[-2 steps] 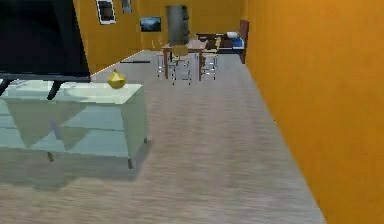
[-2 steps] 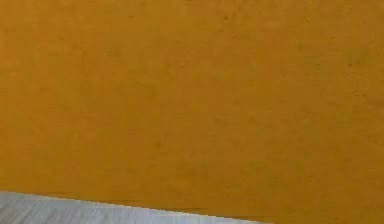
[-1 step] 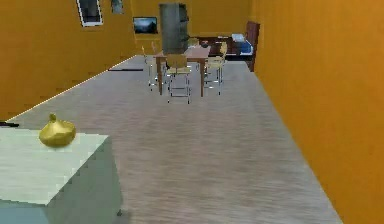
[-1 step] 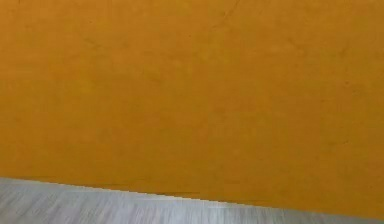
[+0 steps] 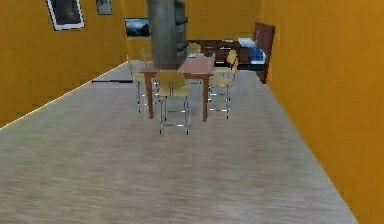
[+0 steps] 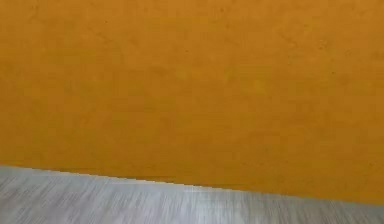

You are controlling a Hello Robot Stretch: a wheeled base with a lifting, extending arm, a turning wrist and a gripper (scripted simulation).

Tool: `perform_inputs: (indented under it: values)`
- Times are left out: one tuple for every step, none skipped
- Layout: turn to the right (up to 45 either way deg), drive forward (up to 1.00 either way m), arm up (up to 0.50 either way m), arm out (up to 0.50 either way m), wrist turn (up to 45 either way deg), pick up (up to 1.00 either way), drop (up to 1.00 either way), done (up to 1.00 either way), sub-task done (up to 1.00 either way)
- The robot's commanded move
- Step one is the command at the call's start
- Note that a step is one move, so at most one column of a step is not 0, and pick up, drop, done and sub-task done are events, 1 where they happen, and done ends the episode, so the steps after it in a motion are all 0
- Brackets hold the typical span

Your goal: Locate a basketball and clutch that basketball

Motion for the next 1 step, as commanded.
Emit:
perform_inputs:
  values:
    - [0.0,0.5,0.0,0.0,0.0,0.0,0.0,0.0,0.0]
